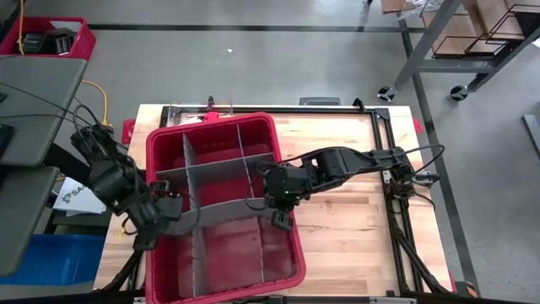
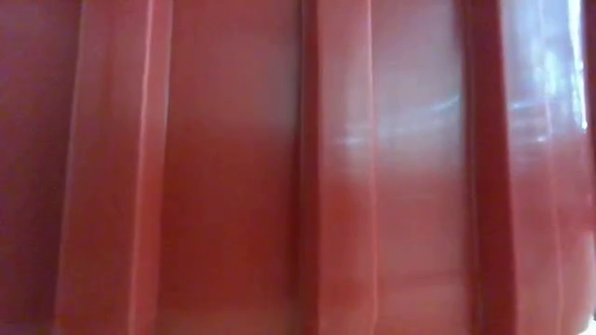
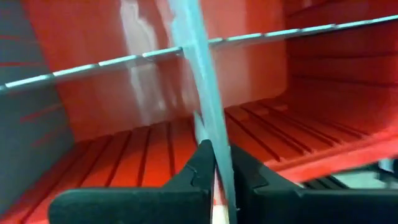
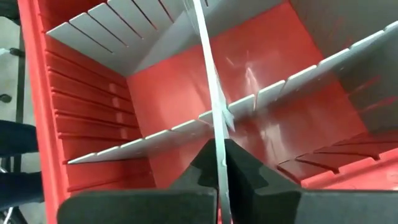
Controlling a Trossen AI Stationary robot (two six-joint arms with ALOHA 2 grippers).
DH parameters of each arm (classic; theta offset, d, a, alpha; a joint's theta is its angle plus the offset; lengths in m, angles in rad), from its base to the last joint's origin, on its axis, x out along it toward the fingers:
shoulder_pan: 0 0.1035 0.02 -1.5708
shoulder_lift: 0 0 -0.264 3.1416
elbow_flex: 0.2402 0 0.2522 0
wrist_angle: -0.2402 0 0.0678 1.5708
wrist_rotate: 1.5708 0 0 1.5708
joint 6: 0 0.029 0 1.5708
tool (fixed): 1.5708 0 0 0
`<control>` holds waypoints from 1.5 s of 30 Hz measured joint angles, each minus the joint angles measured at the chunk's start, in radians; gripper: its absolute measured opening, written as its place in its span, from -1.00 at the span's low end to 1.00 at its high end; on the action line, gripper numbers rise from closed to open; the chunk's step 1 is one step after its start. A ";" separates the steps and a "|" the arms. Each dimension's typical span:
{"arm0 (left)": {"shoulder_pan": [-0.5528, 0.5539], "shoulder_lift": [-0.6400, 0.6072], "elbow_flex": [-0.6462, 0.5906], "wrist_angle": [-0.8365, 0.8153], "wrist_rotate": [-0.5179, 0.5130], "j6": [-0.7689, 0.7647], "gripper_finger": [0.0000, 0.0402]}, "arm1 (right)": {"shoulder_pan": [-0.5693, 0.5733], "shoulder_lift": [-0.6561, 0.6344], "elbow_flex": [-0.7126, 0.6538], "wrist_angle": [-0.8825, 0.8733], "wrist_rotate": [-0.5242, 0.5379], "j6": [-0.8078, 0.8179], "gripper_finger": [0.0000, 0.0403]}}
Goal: Sort blocks
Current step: Assemble the bin divider into the red bin
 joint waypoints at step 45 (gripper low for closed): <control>0.025 -0.081 0.093 0.032 -0.031 0.103 -1.00 | 0.061 -0.058 -0.031 0.057 0.230 -0.130 -1.00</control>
